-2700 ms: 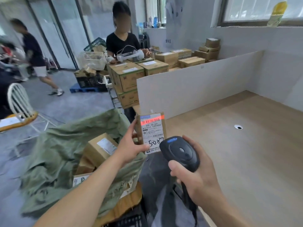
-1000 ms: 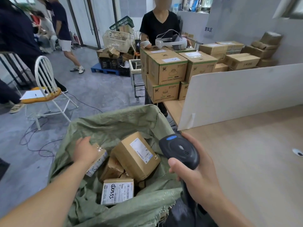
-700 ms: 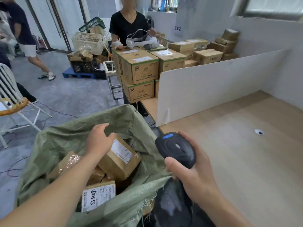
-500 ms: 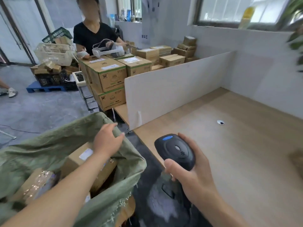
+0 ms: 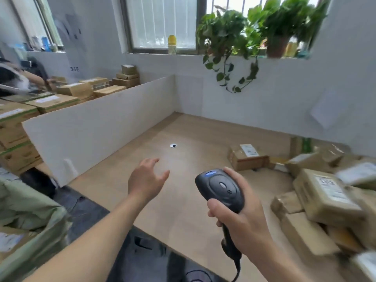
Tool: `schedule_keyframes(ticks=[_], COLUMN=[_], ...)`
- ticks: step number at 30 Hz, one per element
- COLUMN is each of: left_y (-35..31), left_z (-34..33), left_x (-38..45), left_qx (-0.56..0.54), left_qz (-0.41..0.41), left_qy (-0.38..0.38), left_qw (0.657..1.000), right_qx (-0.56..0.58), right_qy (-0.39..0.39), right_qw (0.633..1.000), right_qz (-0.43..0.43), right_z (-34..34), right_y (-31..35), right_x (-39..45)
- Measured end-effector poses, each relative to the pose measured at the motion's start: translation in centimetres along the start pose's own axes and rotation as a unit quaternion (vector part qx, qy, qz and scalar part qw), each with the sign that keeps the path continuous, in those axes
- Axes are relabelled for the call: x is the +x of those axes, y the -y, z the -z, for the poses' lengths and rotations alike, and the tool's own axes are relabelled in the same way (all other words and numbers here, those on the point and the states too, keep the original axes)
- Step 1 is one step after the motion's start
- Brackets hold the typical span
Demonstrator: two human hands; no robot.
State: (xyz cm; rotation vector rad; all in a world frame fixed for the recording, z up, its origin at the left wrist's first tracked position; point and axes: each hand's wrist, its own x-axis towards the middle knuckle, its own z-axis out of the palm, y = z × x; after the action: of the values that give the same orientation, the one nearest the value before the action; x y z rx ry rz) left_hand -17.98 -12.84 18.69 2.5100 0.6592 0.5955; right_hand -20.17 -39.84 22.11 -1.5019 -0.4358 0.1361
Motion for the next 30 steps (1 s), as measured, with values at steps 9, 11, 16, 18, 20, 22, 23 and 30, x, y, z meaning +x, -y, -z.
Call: schedule_keyframes(ticks=[9,11,16,18,20,22,23,30], left_y=[-16.1,-19.0,-25.4,-27.8,-29.8,-31.6,-32.5,-36.3], left_z=[-8.9,-10.8,-16.0,-18.1,-20.3,-22.6,-23.7,-32.8], left_x=[-4.4,-5.2,-6.7,-7.1,-7.4,-7.5,-7.5,-6.3], left_qx=[-0.022,-0.021,-0.051,-0.069,-0.093,-0.115,-0.121,-0.191], left_qz=[-0.110,-0.131,-0.162,-0.155,-0.139,-0.112,-0.096,0.068], left_qy=[0.085,0.108,0.180,0.216,0.255,0.291,0.306,0.416], left_qw=[0.990,0.985,0.969,0.961,0.952,0.943,0.939,0.887], right_qx=[-0.029,-0.035,-0.040,-0.039,-0.034,-0.034,-0.038,-0.061], right_qy=[-0.143,-0.173,-0.242,-0.262,-0.279,-0.298,-0.309,-0.357], right_qw=[0.989,0.984,0.969,0.964,0.960,0.954,0.950,0.931], right_qz=[0.013,0.009,0.004,0.001,-0.006,-0.010,-0.011,-0.032], right_z=[14.7,17.2,22.4,24.0,25.5,26.9,27.5,31.2], right_y=[1.5,1.4,1.0,1.1,1.0,0.6,0.3,-1.5], right_x=[-5.6,-6.8,-8.9,-9.3,-9.5,-9.5,-9.3,-6.3])
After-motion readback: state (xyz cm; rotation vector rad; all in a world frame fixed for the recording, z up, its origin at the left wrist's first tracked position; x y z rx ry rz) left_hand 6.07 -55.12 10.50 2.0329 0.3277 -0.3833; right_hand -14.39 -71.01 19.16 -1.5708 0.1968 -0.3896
